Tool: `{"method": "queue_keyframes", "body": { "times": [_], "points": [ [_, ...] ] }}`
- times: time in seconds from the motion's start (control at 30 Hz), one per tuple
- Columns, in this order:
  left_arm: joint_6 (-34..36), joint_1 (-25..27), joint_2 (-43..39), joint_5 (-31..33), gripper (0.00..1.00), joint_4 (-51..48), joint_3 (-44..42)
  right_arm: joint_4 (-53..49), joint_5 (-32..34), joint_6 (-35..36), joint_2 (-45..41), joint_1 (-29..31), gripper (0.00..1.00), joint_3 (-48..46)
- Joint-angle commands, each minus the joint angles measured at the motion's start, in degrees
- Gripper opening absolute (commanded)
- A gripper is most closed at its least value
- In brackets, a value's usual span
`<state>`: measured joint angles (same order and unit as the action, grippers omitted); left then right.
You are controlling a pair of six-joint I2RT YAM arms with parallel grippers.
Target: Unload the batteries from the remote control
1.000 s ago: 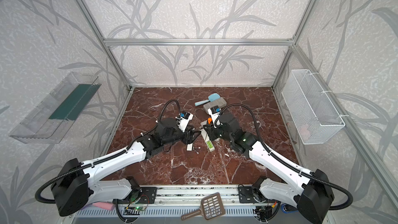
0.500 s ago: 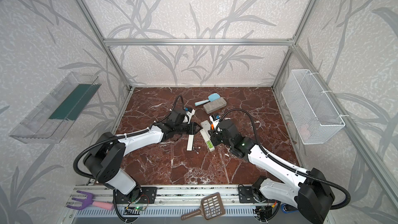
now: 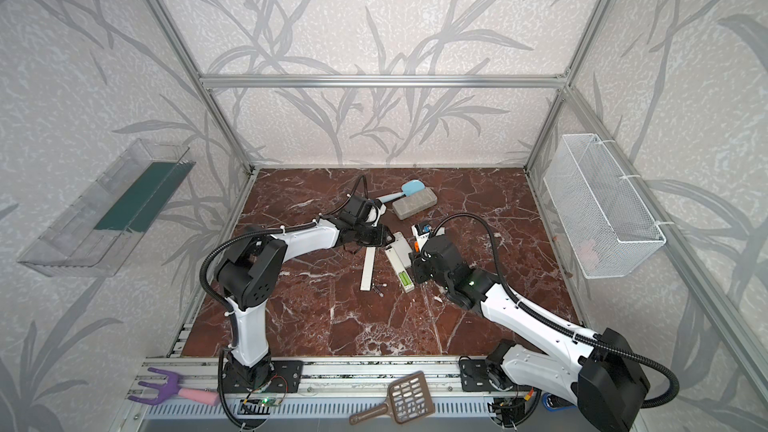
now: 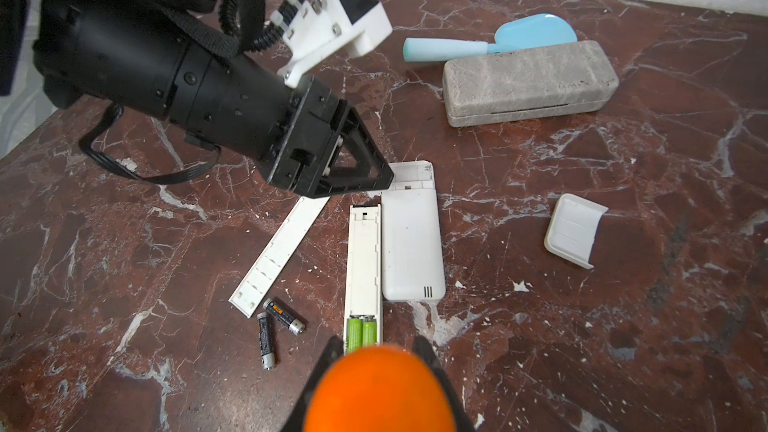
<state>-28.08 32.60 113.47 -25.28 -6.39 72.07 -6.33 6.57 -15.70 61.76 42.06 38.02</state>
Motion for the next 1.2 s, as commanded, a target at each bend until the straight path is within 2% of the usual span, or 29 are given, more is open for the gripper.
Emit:
{"method": "queue_keyframes", "body": {
  "times": [0.0, 0.43, 0.77, 0.97, 1.17],
  "points": [
    [-0.8, 0.5, 0.0, -2.5, 0.39, -1.8, -0.3, -0.4, 0.7, -1.4, -1.5, 0.0, 0.00, -0.1],
    [-5.3, 5.2, -7.4, -2.1, 0.38, 0.4, -10.4, -6.6, -0.3, -3.9, -4.3, 0.0, 0.00, 0.0],
    [-11.8, 12.0, -15.0, 1.4, 0.37, 4.6, -19.0, -7.7, 1.1, -6.4, -3.9, 0.0, 0.00, -3.5],
    [-8.3, 11.8, -20.1, 7.9, 0.41, 0.0, -20.0, -7.4, 6.5, -8.6, -0.9, 0.1, 0.00, -6.2],
    [-6.6, 11.3, -22.9, 9.3, 0.42, -1.2, -19.9, -1.5, 10.0, -11.0, 1.7, 0.0, 0.00, -9.8]
  ]
}}
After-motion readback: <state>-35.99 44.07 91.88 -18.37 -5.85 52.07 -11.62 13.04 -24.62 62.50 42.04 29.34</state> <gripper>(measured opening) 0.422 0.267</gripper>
